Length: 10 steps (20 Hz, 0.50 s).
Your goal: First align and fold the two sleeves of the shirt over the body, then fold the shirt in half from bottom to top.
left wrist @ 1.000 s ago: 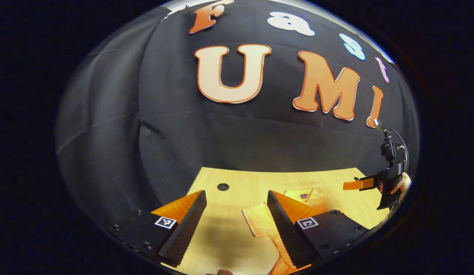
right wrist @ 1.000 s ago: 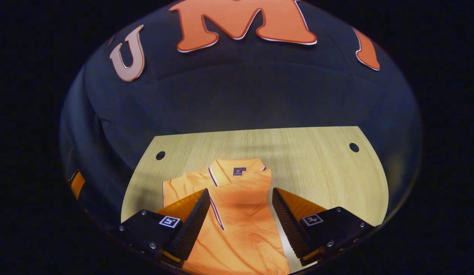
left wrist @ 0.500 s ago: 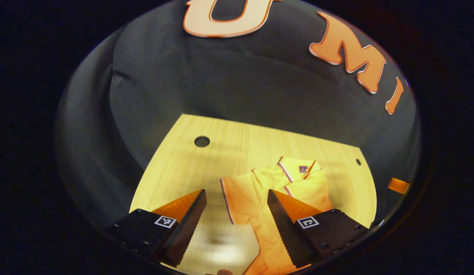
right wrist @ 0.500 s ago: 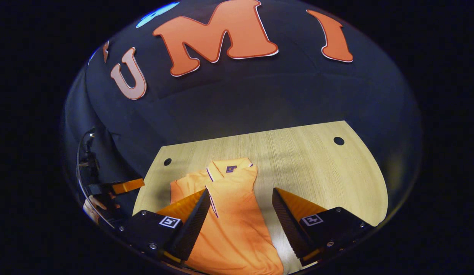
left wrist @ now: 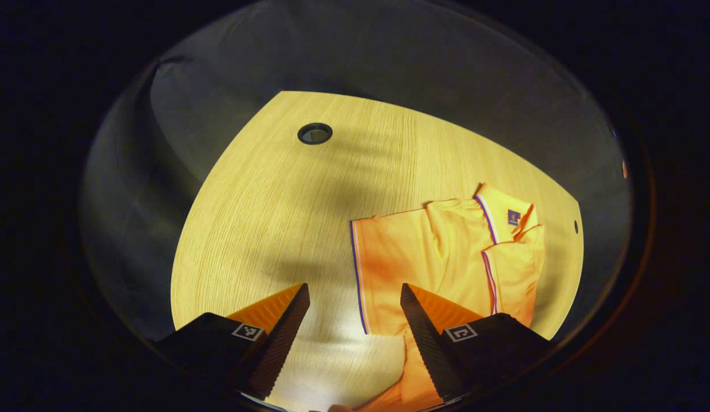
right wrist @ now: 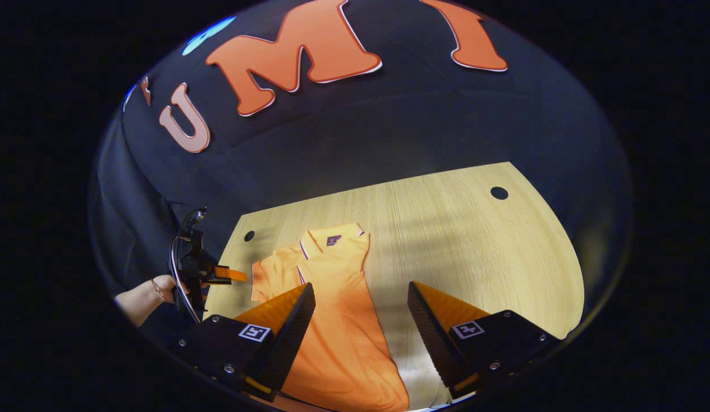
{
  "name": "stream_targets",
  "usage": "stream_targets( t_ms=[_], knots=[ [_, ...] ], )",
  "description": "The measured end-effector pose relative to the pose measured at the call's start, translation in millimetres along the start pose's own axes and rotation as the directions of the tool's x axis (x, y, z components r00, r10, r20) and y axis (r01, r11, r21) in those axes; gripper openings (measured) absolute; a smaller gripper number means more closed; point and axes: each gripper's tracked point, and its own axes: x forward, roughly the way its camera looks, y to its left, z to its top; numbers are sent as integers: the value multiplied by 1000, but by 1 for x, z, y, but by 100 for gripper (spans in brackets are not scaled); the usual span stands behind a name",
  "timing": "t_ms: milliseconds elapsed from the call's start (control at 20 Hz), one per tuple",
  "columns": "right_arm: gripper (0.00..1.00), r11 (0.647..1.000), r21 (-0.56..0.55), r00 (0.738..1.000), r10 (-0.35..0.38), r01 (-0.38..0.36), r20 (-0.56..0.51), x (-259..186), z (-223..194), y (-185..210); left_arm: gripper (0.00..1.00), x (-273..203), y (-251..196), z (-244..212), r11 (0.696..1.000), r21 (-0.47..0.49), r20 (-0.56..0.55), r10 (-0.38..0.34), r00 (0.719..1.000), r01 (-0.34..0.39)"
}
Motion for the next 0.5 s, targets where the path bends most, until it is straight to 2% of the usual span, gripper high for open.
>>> stream_targets(
  t_ms=[250, 500],
  knots=[
    [99, 1000, 25, 1000, 0, 1, -28, 5, -10, -19, 98, 20, 2, -7, 1000, -9, -54, 29, 998, -30],
    [99, 999, 38, 1000, 11, -10, -12, 2, -6, -21, 99, 30, 3, -14, 999, -7, -94, 46, 995, -47]
  ],
)
